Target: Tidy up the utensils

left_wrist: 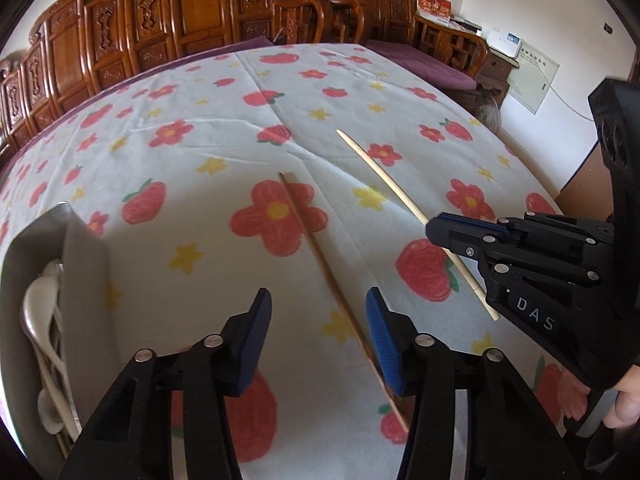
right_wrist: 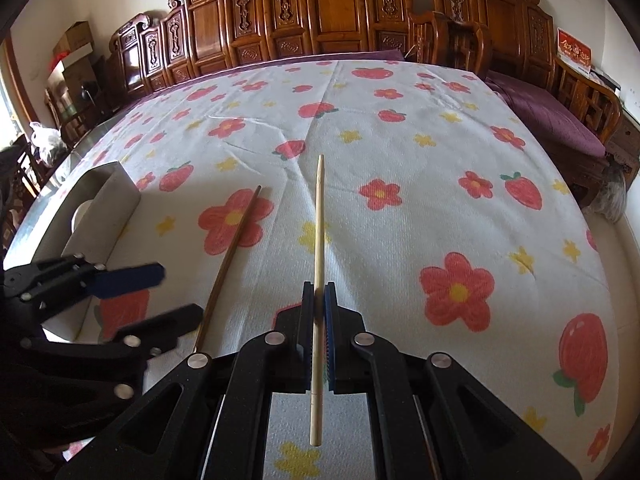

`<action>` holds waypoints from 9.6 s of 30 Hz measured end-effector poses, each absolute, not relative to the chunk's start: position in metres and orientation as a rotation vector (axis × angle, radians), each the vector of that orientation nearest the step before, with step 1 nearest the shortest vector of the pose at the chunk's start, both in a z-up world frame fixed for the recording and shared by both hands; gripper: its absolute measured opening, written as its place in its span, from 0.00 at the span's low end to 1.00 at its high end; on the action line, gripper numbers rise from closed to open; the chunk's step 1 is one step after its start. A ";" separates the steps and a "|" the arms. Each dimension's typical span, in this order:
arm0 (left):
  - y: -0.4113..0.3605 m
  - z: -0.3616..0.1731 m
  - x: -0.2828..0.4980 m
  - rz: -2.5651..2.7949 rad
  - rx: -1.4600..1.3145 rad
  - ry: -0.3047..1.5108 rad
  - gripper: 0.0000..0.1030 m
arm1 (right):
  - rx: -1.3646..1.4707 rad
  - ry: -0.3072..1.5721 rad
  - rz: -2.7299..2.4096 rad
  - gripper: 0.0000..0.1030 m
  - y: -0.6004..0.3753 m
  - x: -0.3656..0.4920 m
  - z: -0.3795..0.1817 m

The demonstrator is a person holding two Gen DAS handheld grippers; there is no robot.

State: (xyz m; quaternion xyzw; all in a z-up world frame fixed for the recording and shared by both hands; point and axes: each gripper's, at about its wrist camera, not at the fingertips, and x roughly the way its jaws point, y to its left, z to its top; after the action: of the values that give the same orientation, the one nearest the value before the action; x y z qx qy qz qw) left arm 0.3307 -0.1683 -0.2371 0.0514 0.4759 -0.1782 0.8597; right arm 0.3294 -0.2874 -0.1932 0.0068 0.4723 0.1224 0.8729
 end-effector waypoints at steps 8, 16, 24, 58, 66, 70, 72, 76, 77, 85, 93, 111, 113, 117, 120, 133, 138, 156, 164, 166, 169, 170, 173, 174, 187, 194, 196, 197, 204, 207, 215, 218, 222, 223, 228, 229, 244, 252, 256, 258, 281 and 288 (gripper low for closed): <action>-0.178 -0.249 0.328 -0.371 0.143 1.016 0.18 | 0.022 0.981 0.259 0.06 -0.288 0.329 -0.191; -0.160 -0.248 0.324 -0.349 0.142 1.028 0.04 | 0.024 0.979 0.277 0.06 -0.282 0.328 -0.190; -0.140 -0.233 0.316 -0.320 0.123 1.001 0.04 | 0.013 0.953 0.314 0.06 -0.269 0.324 -0.181; -0.030 -0.149 0.264 -0.176 0.052 0.843 0.04 | -0.056 0.851 0.522 0.06 -0.189 0.292 -0.141; 0.000 -0.157 0.276 -0.110 0.034 0.856 0.04 | -0.058 0.857 0.522 0.06 -0.188 0.293 -0.143; 0.011 -0.168 0.284 -0.092 0.035 0.875 0.04 | -0.065 0.865 0.520 0.06 -0.187 0.293 -0.146; 0.013 -0.175 0.287 -0.092 0.037 0.892 0.04 | -0.072 0.872 0.520 0.06 -0.186 0.293 -0.149; 0.017 -0.192 0.294 -0.093 0.057 0.929 0.04 | -0.081 0.881 0.519 0.06 -0.185 0.295 -0.153; 0.018 -0.194 0.295 -0.093 0.058 0.934 0.04 | -0.083 0.883 0.519 0.06 -0.185 0.295 -0.153; 0.022 -0.207 0.301 -0.108 0.049 0.960 0.04 | -0.085 0.894 0.528 0.06 -0.182 0.295 -0.157; 0.023 -0.214 0.298 -0.137 0.020 0.967 0.04 | -0.080 0.891 0.546 0.06 -0.177 0.292 -0.155; 0.053 -0.178 0.279 -0.143 -0.040 0.853 0.04 | -0.103 0.872 0.580 0.06 -0.143 0.271 -0.135; 0.058 -0.174 0.278 -0.132 -0.036 0.842 0.04 | -0.103 0.872 0.582 0.06 -0.138 0.273 -0.133; 0.070 -0.166 0.277 -0.119 -0.045 0.824 0.04 | -0.107 0.875 0.592 0.06 -0.123 0.276 -0.130; 0.078 -0.162 0.275 -0.102 -0.034 0.810 0.04 | -0.090 0.877 0.607 0.06 -0.109 0.280 -0.127; 0.105 -0.153 0.274 -0.072 -0.058 0.790 0.05 | -0.032 0.937 0.628 0.06 -0.039 0.302 -0.141; 0.107 -0.153 0.274 -0.071 -0.061 0.790 0.05 | -0.017 0.981 0.595 0.06 -0.023 0.310 -0.156; 0.110 -0.152 0.273 -0.057 -0.056 0.792 0.05 | 0.055 0.969 0.626 0.09 -0.030 0.309 -0.159; 0.091 -0.144 0.259 -0.061 -0.032 0.776 0.25 | 0.018 0.868 0.572 0.11 -0.070 0.283 -0.125; 0.085 -0.139 0.253 -0.065 -0.031 0.773 0.33 | 0.023 0.846 0.544 0.20 -0.083 0.274 -0.115; 0.078 -0.132 0.242 -0.058 -0.037 0.765 0.58 | 0.022 0.809 0.501 0.37 -0.102 0.259 -0.102; 0.075 -0.129 0.238 -0.057 -0.039 0.762 0.66 | 0.013 0.792 0.479 0.48 -0.109 0.252 -0.097; 0.067 -0.120 0.223 -0.046 -0.036 0.752 0.84 | 0.009 0.761 0.427 0.76 -0.124 0.239 -0.086; 0.065 -0.118 0.219 -0.047 -0.035 0.753 0.87 | 0.013 0.751 0.404 0.80 -0.131 0.235 -0.082; 0.037 -0.089 0.168 -0.039 -0.012 0.750 0.87 | 0.027 0.651 0.283 0.97 -0.180 0.171 -0.030; 0.029 -0.059 0.144 -0.034 -0.004 0.689 0.87 | 0.034 0.589 0.263 0.97 -0.192 0.147 0.005; 0.026 -0.051 0.139 -0.033 -0.002 0.673 0.87 | 0.035 0.574 0.256 0.97 -0.194 0.142 0.013; 0.025 -0.047 0.136 -0.033 -0.001 0.666 0.87 | 0.038 0.568 0.255 0.97 -0.196 0.139 0.017; 0.015 -0.019 0.116 -0.043 0.012 0.597 0.87 | 0.048 0.506 0.247 0.97 -0.204 0.122 0.042; 0.012 -0.004 0.107 -0.046 0.010 0.559 0.87 | 0.045 0.471 0.244 0.97 -0.207 0.114 0.054; 0.003 0.029 0.085 -0.043 0.017 0.457 0.93 | 0.034 0.381 0.236 0.97 -0.212 0.093 0.084; 0.001 0.036 0.079 -0.052 0.015 0.437 0.93 | 0.035 0.360 0.232 0.97 -0.214 0.086 0.093; 0.000 0.041 0.074 -0.049 0.011 0.424 0.93 | 0.028 0.339 0.228 0.97 -0.216 0.080 0.101; 0.001 0.041 0.073 -0.047 0.011 0.421 0.93 | 0.025 0.338 0.227 0.97 -0.216 0.079 0.102; 0.001 0.041 0.072 -0.043 0.010 0.410 0.93 | 0.029 0.339 0.224 0.97 -0.218 0.080 0.102; 0.002 0.041 0.071 -0.045 0.009 0.410 0.93 | 0.029 0.340 0.224 0.97 -0.218 0.080 0.102; 0.000 0.042 0.069 -0.041 0.007 0.404 0.93 | 0.028 0.349 0.221 0.97 -0.218 0.084 0.100; 0.000 0.042 0.068 -0.040 0.007 0.404 0.93 | 0.029 0.349 0.221 0.97 -0.218 0.084 0.100; -0.001 0.044 0.068 -0.042 0.004 0.401 0.93 | 0.029 0.349 0.221 0.97 -0.218 0.084 0.101; -0.001 0.044 0.068 -0.042 0.006 0.401 0.93 | 0.030 0.349 0.222 0.97 -0.217 0.084 0.100; 0.000 0.043 0.066 -0.042 0.003 0.400 0.93 | 0.030 0.350 0.223 0.97 -0.217 0.084 0.098; -0.002 0.045 0.065 -0.041 0.004 0.400 0.93 | 0.032 0.350 0.224 0.97 -0.216 0.084 0.097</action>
State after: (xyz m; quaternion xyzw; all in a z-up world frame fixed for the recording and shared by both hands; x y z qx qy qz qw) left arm 0.0646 -0.0018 0.0447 0.0018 0.1988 -0.0205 0.9798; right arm 0.0840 -0.2164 0.0970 0.0160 0.1739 0.1112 0.9783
